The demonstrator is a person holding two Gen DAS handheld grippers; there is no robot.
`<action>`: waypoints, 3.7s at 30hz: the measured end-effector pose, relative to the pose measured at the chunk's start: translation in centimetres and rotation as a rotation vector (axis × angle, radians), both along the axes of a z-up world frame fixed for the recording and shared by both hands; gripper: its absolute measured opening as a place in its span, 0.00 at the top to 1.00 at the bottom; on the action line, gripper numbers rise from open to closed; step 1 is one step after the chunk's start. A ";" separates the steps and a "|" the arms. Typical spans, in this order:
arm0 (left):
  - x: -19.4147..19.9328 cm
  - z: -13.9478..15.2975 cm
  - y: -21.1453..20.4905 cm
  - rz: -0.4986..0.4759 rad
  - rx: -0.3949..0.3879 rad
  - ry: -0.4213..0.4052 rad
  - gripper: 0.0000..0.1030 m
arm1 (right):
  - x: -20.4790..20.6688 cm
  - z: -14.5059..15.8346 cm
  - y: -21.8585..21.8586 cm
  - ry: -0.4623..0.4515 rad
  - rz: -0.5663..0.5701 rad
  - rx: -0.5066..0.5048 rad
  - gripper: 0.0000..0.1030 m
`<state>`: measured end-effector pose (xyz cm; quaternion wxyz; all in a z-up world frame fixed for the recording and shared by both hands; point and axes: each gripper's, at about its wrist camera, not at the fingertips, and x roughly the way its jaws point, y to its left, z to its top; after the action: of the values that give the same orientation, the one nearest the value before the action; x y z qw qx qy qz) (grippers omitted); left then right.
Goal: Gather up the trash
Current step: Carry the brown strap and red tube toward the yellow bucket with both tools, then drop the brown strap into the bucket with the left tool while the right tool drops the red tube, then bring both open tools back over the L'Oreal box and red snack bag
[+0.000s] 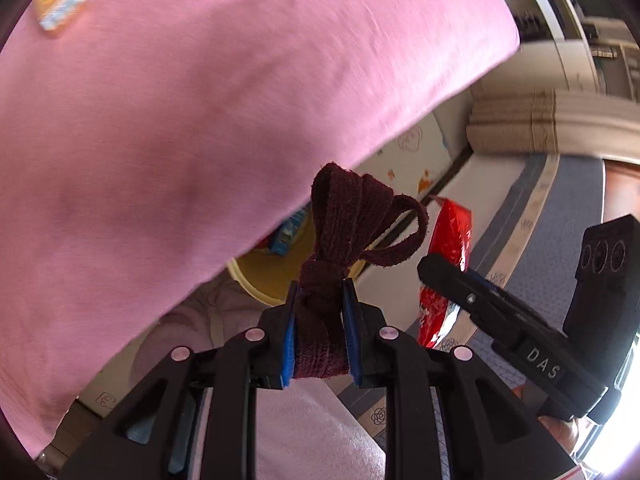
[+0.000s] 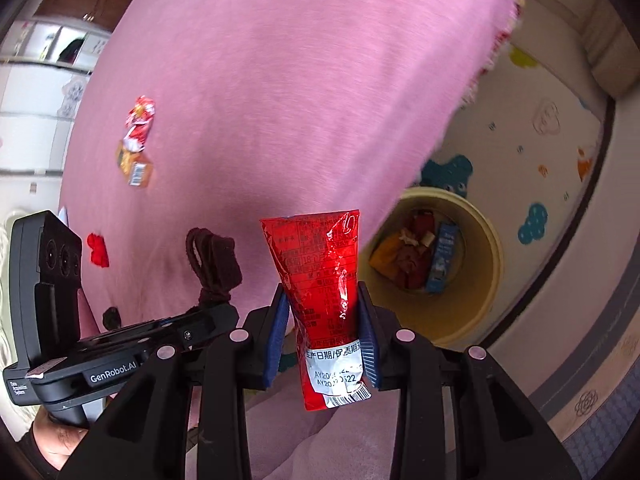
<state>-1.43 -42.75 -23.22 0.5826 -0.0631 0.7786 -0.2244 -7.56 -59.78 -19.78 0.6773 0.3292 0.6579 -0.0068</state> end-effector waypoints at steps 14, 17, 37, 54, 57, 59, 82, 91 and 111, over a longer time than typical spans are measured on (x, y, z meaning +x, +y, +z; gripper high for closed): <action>-4.1 -5.3 -6.8 -0.211 0.098 0.026 0.80 | -6.1 -5.0 -4.6 0.080 -0.134 0.044 0.68; -4.6 -5.8 -6.7 -0.220 0.105 0.036 0.80 | -6.4 -5.6 -4.9 0.088 -0.142 0.049 0.68; -4.6 -6.9 -7.8 -0.204 0.117 0.032 0.35 | -6.9 -6.8 -6.5 0.107 -0.153 0.041 0.53; -2.9 -5.2 -6.4 -0.179 0.067 0.020 0.35 | -4.6 -4.8 -5.6 0.104 -0.153 -0.014 0.55; -2.4 -4.2 -6.1 -0.166 0.050 0.005 0.33 | -3.8 -4.1 -5.2 0.095 -0.143 -0.025 0.55; -2.1 -3.6 -5.6 -0.153 0.043 -0.007 0.32 | -3.3 -3.7 -4.8 0.093 -0.132 -0.032 0.55; 7.3 4.7 14.5 0.247 0.022 -0.146 0.29 | 12.8 4.4 11.1 -0.091 0.152 -0.059 0.55; 11.9 5.9 18.4 0.408 0.025 -0.176 0.27 | 20.6 5.6 14.9 -0.147 0.284 -0.052 0.55; 21.1 -0.4 18.3 0.552 0.126 -0.078 0.26 | 35.5 -0.4 19.2 -0.099 0.464 0.045 0.54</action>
<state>19.71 -24.44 -23.63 0.6540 -0.2276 0.7214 -0.0108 27.98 -40.59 -20.16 0.6847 0.1843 0.6818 0.1800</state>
